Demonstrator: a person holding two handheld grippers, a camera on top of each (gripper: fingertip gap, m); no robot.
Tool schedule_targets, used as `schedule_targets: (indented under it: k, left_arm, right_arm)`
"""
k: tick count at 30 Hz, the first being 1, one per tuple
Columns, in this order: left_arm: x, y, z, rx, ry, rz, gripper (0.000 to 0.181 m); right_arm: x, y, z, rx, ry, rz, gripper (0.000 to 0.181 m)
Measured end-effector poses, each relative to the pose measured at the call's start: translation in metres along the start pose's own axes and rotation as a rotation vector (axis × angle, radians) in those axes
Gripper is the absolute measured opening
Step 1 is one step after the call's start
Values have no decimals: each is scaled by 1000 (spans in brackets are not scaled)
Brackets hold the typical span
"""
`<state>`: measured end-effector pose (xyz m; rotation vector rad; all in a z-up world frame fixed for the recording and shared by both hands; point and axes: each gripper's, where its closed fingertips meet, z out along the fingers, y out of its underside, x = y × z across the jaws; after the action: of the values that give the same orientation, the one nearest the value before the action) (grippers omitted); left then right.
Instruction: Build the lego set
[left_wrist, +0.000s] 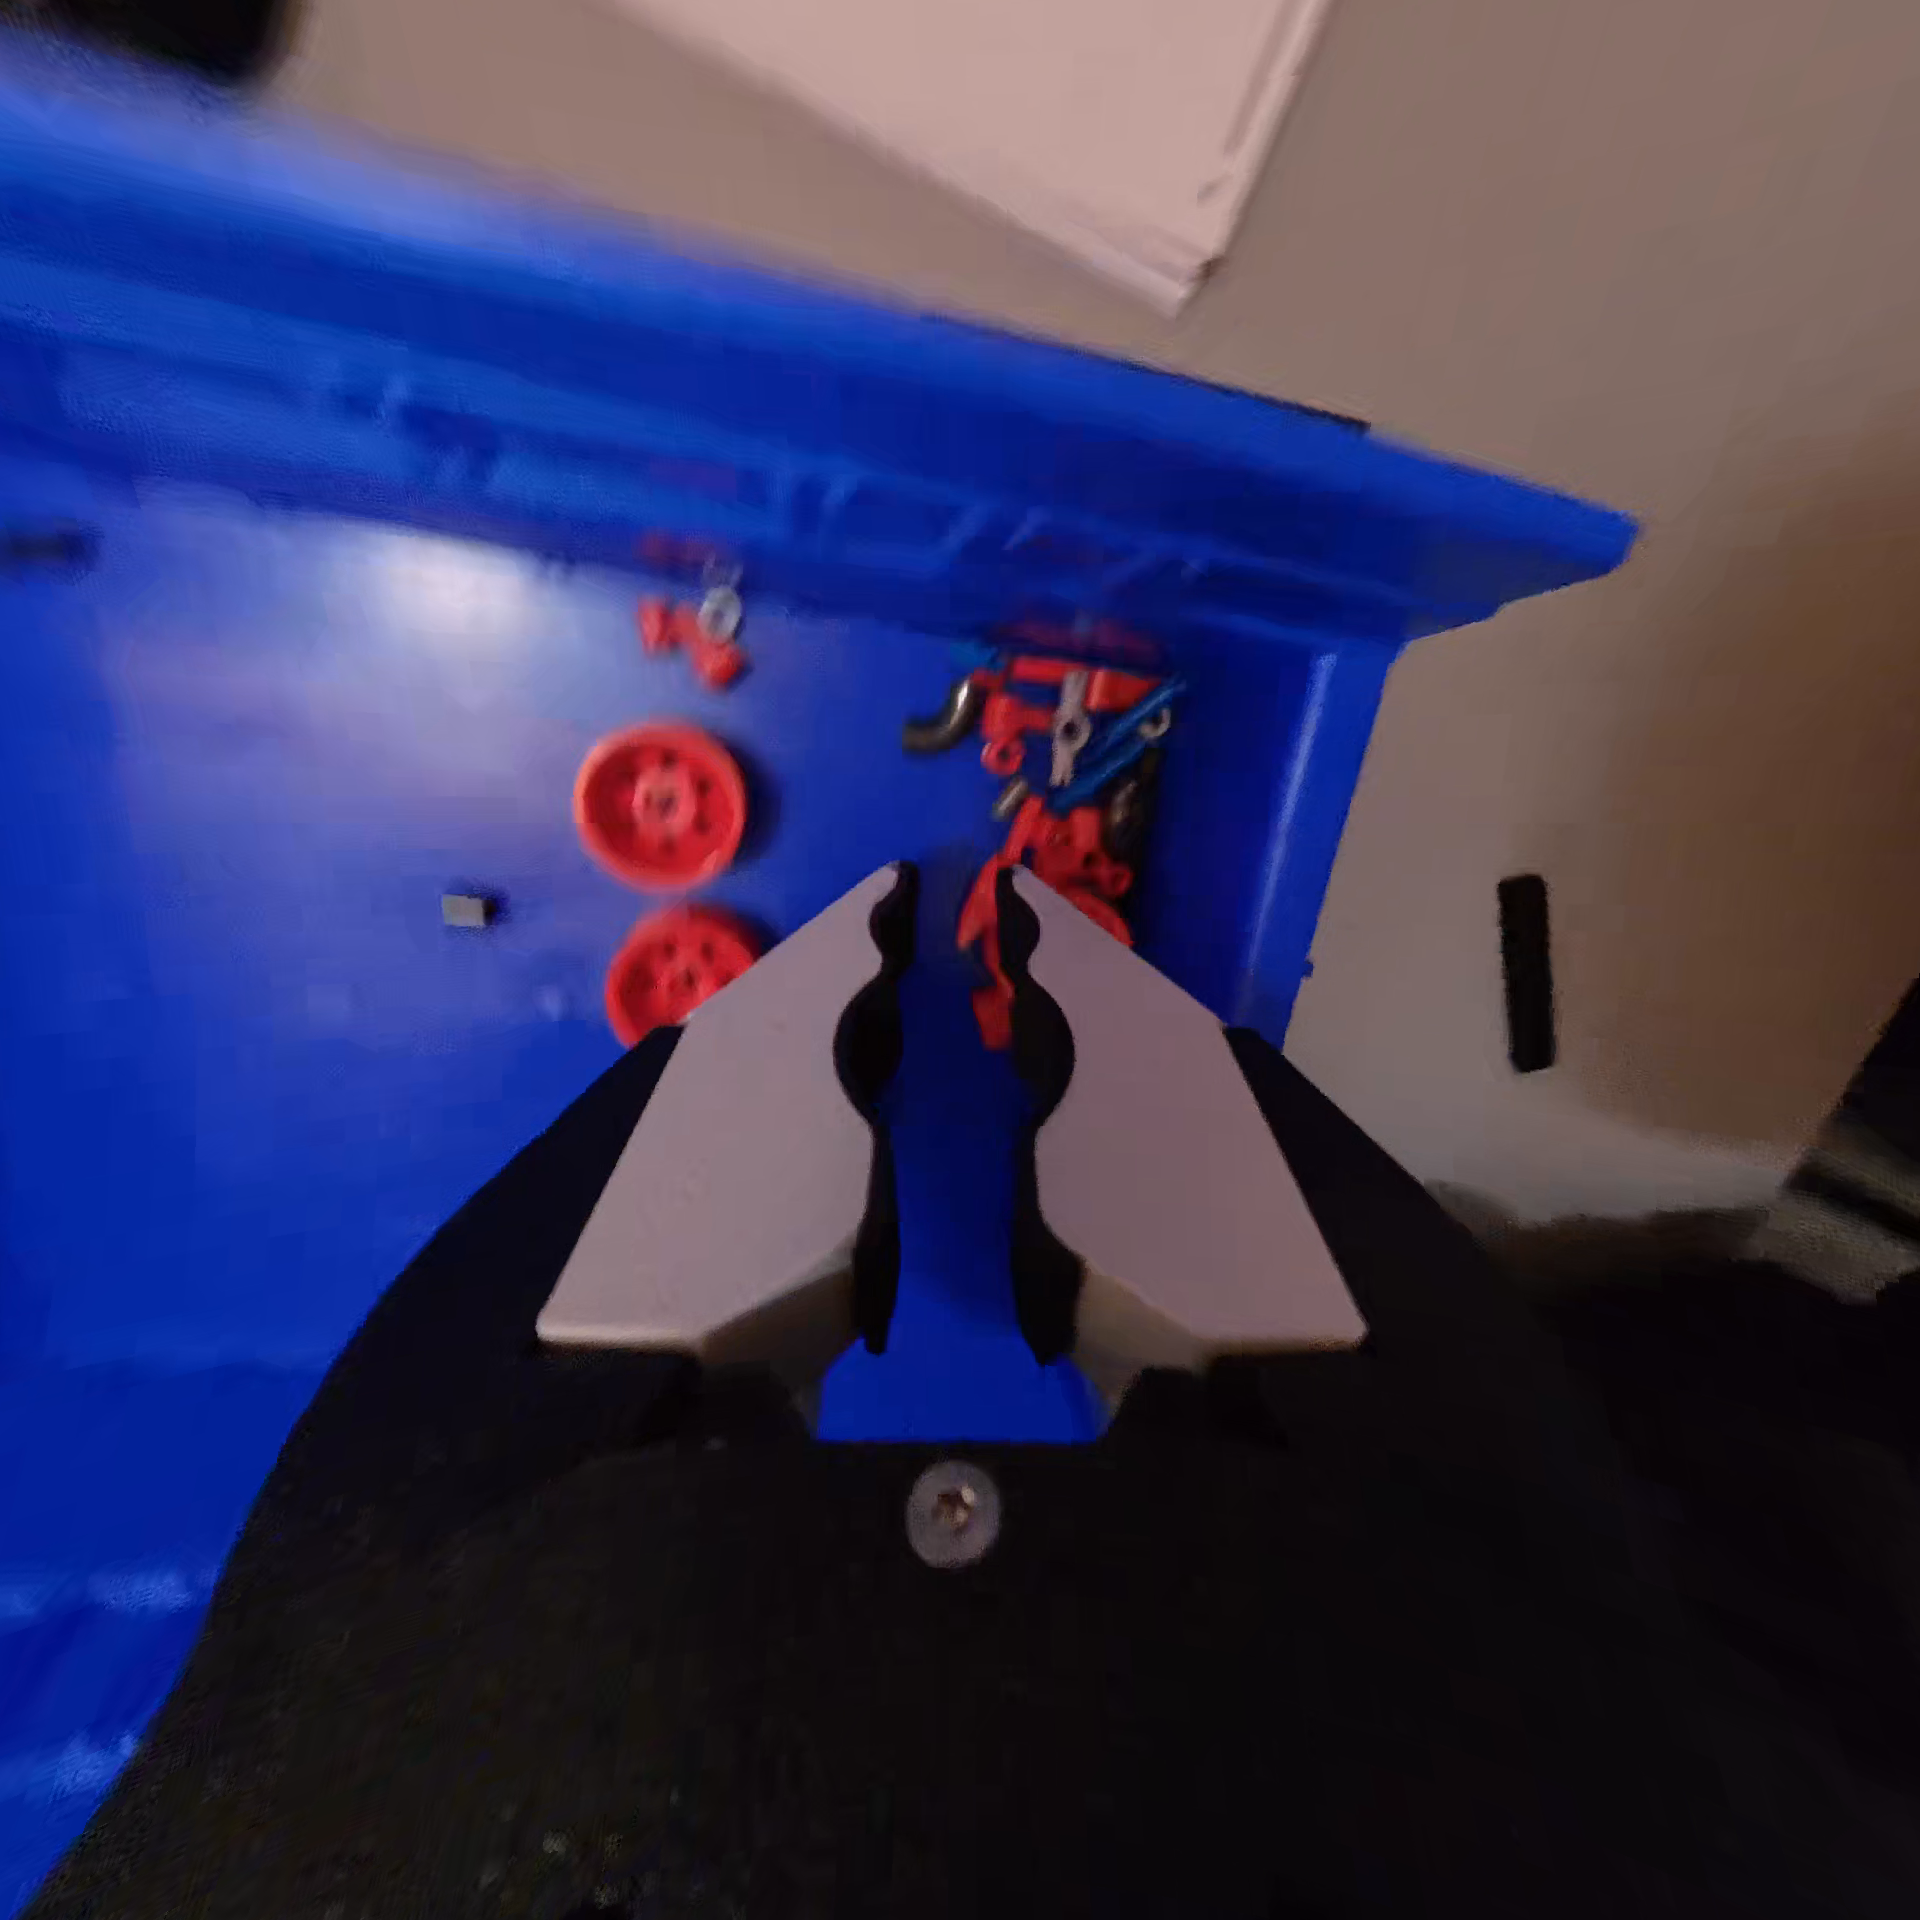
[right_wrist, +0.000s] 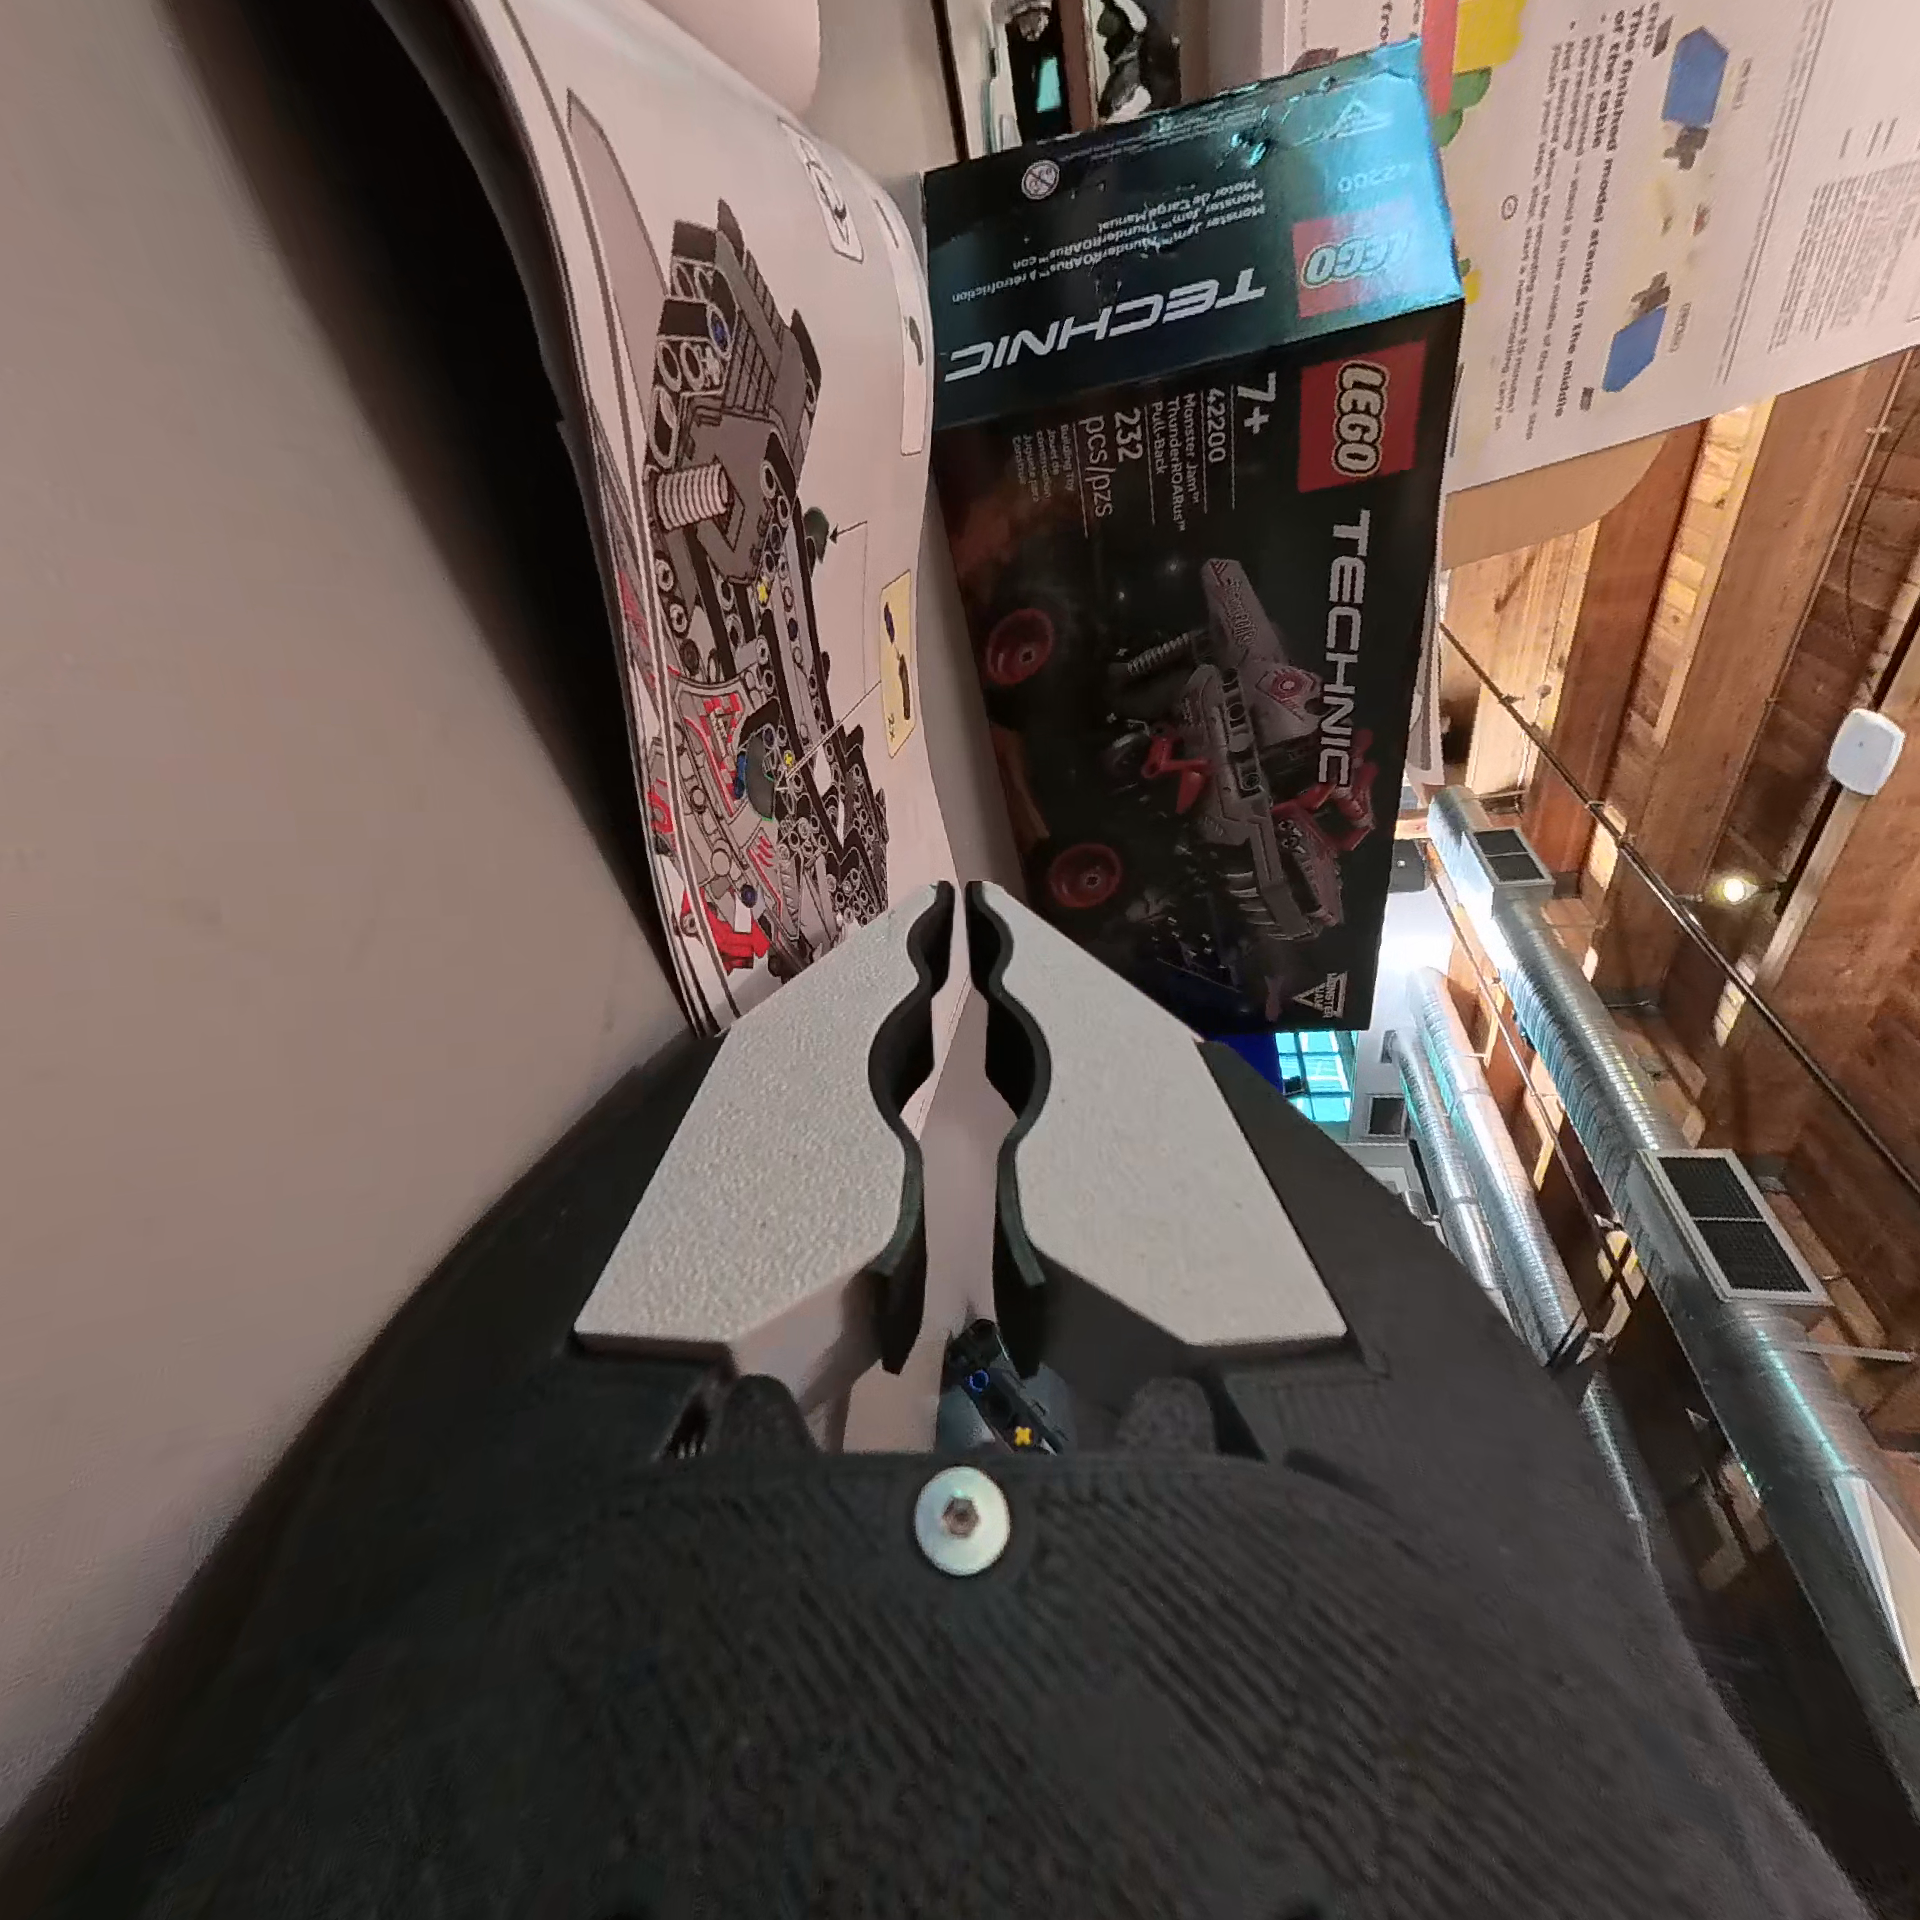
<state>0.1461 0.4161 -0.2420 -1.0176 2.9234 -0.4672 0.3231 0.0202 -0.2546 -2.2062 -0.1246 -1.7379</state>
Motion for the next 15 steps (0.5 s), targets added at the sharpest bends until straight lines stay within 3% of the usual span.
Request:
schedule_targets:
  k: [4,8,15]
  left_arm:
    - [2,-18,18,56,-33,296,16]
    - [2,-25,25,95,-4,303,16]
    - [4,-18,36,48,31,292,18]
  right_arm:
    - [0,0,0,3,2,5,2]
    - [1,0,-1,2,12,-6,3]
    - [1,-1,-2,15,10,-2,5]
